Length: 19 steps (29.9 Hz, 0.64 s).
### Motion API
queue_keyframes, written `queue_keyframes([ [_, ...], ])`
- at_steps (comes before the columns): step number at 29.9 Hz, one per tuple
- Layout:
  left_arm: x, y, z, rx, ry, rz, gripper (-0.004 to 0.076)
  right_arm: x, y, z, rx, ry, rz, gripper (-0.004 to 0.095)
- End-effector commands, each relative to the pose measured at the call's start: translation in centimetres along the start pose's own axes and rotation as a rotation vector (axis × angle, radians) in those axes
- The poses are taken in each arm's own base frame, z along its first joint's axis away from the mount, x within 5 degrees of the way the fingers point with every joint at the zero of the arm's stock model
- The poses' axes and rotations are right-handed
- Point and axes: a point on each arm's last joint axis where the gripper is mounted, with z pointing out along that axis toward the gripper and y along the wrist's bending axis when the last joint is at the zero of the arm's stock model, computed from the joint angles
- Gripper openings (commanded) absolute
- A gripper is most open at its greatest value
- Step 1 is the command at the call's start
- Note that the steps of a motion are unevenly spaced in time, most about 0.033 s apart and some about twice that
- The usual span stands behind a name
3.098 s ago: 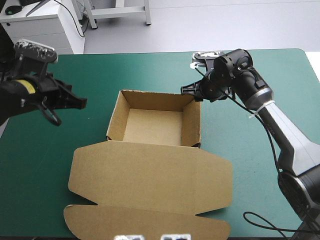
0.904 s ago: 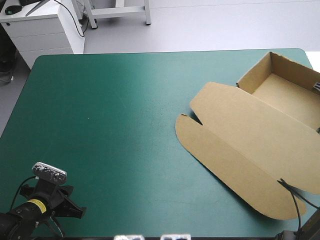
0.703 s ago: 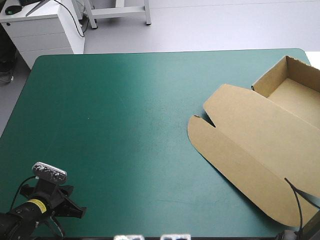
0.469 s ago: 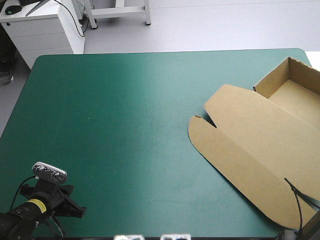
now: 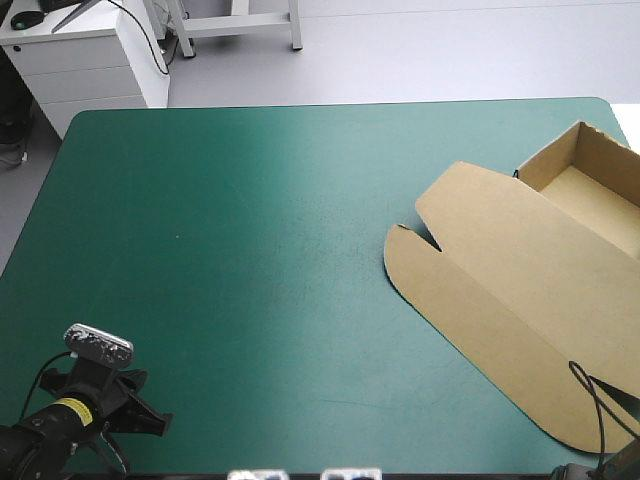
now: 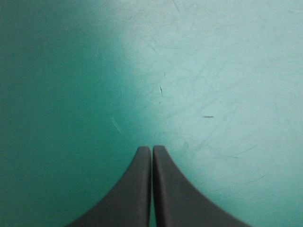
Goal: Fold the box
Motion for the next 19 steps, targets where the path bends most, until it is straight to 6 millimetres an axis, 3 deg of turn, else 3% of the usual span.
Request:
queue_keyframes([
  [1,-1.0,0.1,-0.5,-0.004,-0.076,-0.009,-0.0008,1.2,1.3,-6.2,-0.136,-0.137,-0.041,0.0167],
  [4,-1.0,0.1,-0.5,-0.004,-0.076,-0.009,-0.0008,3.4,2.4,-9.2,-0.209,-0.187,-0.104,-0.0008],
  [10,-1.0,0.1,-0.5,-0.004,-0.076,-0.009,-0.0008,9.0,3.7,-13.0,-0.210,-0.240,-0.249,-0.0014],
  [19,-1.0,0.1,-0.5,-0.004,-0.076,-0.009,-0.0008,18.5,5.6,-14.3,-0.315,-0.283,-0.424,-0.0014],
])
